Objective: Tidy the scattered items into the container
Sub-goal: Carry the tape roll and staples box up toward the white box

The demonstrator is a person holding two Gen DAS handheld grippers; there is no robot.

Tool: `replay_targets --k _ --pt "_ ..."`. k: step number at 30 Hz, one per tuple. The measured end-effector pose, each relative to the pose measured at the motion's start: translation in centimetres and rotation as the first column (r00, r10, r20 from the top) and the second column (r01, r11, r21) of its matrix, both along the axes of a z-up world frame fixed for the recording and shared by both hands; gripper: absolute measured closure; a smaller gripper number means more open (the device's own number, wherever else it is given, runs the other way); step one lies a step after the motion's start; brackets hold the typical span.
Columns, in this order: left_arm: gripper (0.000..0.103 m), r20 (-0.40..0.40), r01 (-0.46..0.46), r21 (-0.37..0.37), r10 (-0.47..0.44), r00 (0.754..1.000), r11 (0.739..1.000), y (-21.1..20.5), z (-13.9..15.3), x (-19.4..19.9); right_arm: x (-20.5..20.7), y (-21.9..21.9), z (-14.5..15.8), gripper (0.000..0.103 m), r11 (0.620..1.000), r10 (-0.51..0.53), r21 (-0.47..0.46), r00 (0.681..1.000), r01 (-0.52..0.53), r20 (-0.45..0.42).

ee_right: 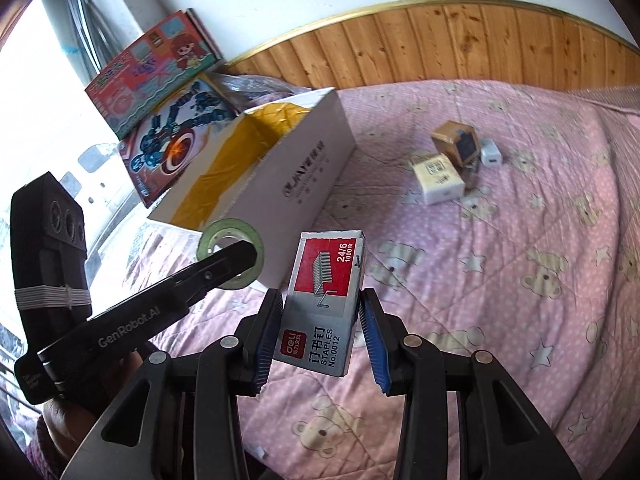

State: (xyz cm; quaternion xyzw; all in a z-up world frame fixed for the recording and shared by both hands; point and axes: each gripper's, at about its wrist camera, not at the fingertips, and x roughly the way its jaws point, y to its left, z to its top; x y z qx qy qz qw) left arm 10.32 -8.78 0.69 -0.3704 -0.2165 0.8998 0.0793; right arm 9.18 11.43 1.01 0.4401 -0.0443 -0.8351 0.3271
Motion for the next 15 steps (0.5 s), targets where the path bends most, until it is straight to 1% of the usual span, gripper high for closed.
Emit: replay_targets --k 7,15 --pt "0.094 -0.037 -0.056 0.040 0.058 0.998 0.998 -3.1 1.6 0.3 0.4 -2.6 1.6 0.062 0.998 0.055 -0.005 0.998 -0.055 -0.031" --pt "0.094 -0.038 -0.110 0.064 0.112 0.993 0.992 -6.4 2.2 -0.5 -0.4 -6.0 3.4 0.062 0.995 0.104 -0.009 0.993 -0.104 -0.060"
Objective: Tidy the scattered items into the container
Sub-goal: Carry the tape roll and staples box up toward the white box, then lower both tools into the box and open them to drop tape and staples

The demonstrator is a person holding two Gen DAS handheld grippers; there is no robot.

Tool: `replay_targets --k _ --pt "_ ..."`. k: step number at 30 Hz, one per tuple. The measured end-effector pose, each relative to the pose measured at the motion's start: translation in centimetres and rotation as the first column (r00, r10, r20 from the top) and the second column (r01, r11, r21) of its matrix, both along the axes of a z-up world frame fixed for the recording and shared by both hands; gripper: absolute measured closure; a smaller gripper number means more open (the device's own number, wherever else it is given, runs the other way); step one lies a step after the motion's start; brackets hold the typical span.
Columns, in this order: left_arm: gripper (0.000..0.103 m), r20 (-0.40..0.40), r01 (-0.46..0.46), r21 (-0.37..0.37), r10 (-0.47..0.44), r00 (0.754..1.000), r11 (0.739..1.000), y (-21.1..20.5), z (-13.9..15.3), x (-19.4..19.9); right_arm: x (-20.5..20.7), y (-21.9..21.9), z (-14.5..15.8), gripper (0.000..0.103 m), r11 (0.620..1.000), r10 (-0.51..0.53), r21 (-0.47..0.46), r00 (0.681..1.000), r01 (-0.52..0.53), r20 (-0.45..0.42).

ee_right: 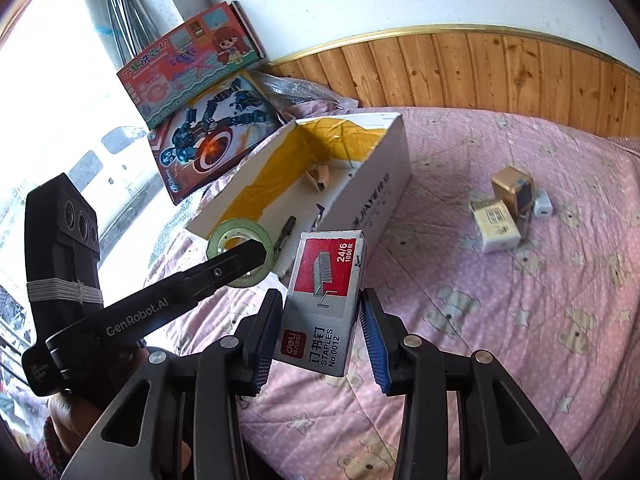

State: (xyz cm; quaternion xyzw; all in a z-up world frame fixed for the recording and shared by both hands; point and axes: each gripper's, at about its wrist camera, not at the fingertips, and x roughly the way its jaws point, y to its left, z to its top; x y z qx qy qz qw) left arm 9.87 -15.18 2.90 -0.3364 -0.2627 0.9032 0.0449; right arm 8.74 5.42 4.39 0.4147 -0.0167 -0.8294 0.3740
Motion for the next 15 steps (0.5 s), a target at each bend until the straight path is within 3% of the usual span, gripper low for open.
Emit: replay_targets --k 15 --pt "0.094 0.042 -0.087 0.003 0.087 0.995 0.996 -6.0 0.7 -3.5 -3.1 -5.8 2.1 0.062 0.997 0.073 0.017 0.997 -0.072 -0.027"
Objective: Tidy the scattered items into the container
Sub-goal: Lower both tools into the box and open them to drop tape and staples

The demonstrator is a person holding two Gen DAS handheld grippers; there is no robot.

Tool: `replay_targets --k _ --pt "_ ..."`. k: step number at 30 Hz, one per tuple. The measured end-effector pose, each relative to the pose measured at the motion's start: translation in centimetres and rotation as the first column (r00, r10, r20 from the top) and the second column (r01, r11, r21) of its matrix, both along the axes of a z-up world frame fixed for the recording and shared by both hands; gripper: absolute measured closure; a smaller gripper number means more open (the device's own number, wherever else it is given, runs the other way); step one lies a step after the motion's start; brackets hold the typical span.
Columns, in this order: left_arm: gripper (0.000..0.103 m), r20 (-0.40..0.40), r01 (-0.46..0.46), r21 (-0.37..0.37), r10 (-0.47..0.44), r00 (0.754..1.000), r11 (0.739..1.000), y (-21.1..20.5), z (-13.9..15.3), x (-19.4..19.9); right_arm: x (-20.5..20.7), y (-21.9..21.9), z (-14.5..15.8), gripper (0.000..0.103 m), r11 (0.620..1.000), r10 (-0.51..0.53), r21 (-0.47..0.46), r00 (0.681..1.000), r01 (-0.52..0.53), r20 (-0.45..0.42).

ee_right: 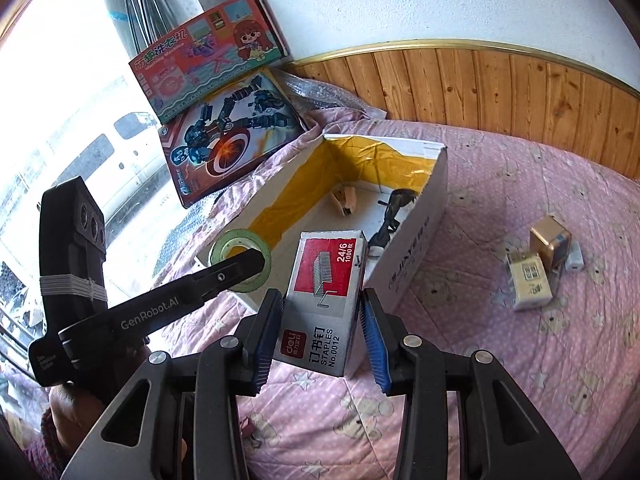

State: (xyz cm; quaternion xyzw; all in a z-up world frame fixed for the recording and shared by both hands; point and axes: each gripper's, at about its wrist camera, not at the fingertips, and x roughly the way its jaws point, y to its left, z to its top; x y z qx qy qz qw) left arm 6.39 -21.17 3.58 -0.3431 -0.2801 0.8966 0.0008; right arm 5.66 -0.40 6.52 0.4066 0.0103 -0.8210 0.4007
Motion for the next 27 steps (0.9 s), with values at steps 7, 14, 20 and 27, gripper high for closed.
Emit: replay_targets --k 7,14,20,27 --pt "0.094 0.043 -0.026 0.005 0.025 0.999 1.000 -1.6 0.2 -2.3 -2.2 -2.0 0.5 0.062 0.999 0.030 0.013 0.999 -0.030 0.015" --pt "0.094 0.112 -0.086 0.042 0.081 0.990 0.995 -3.2 -0.2 -5.6 -5.1 -4.4 1.0 0.062 0.998 0.055 0.031 0.997 -0.056 0.046" --pt "0.094 0.165 -0.138 0.086 0.122 0.979 0.987 -4.6 -1.1 -8.6 -7.8 -6.7 0.7 0.062 0.996 0.067 0.052 0.994 -0.072 0.090" --pt "0.094 0.293 -0.187 0.169 0.132 0.947 0.968 -5.8 -4.5 -11.6 -11.7 -8.8 -0.4 0.062 0.995 0.057 0.071 0.984 -0.070 0.170"
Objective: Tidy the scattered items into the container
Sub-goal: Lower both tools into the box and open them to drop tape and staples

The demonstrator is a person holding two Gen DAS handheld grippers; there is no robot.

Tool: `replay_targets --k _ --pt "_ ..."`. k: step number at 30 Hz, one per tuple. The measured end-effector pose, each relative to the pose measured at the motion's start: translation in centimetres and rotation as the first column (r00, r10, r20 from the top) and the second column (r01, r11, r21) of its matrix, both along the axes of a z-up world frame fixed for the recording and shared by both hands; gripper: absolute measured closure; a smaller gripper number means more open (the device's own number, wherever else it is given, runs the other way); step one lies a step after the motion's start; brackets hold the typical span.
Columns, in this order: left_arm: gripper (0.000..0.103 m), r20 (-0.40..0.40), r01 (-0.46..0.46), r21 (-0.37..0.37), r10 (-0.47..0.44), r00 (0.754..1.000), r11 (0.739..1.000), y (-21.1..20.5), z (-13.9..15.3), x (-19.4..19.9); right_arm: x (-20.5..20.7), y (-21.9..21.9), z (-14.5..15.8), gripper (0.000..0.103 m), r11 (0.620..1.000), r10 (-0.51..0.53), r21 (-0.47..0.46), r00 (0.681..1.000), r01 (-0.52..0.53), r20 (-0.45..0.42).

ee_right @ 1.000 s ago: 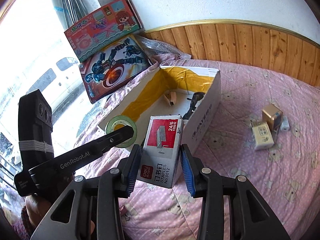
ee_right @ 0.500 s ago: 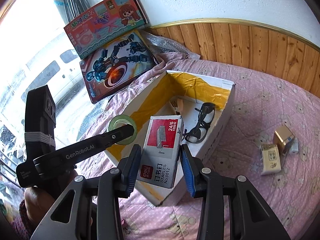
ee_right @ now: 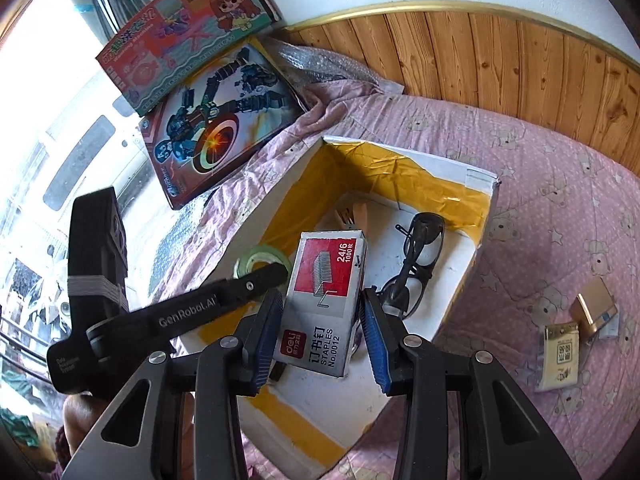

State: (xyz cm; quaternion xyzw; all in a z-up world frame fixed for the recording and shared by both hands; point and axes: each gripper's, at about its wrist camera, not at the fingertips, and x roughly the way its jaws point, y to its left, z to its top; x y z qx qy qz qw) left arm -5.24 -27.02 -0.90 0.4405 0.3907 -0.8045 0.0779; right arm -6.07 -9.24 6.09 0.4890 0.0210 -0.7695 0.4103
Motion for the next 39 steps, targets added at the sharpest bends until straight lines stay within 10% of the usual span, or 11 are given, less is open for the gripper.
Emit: replay_targets --k 6,32,36,39 --pt "0.094 0.087 -0.036 0.038 0.032 0.996 0.999 -0.9 -2.0 -1.9 -3.1 -2.8 -1.9 0.061 0.997 0.009 0.077 0.999 -0.011 0.033" --pt "0.092 0.304 0.129 -0.211 -0.060 0.951 0.969 0.2 -4.4 -7.4 -9.7 -11.3 -7.8 0.059 0.952 -0.007 0.303 0.993 -0.028 0.116" --pt "0.057 0.333 0.100 -0.185 -0.034 0.942 0.978 -0.5 -5.1 -7.2 -9.8 -11.3 -8.1 0.058 0.954 -0.022 0.300 0.992 -0.016 0.126" --pt "0.057 0.337 0.082 -0.152 -0.026 0.941 0.985 -1.3 -5.2 -6.7 -9.7 -10.9 -8.0 0.057 0.955 -0.029 0.295 0.991 -0.010 0.127"
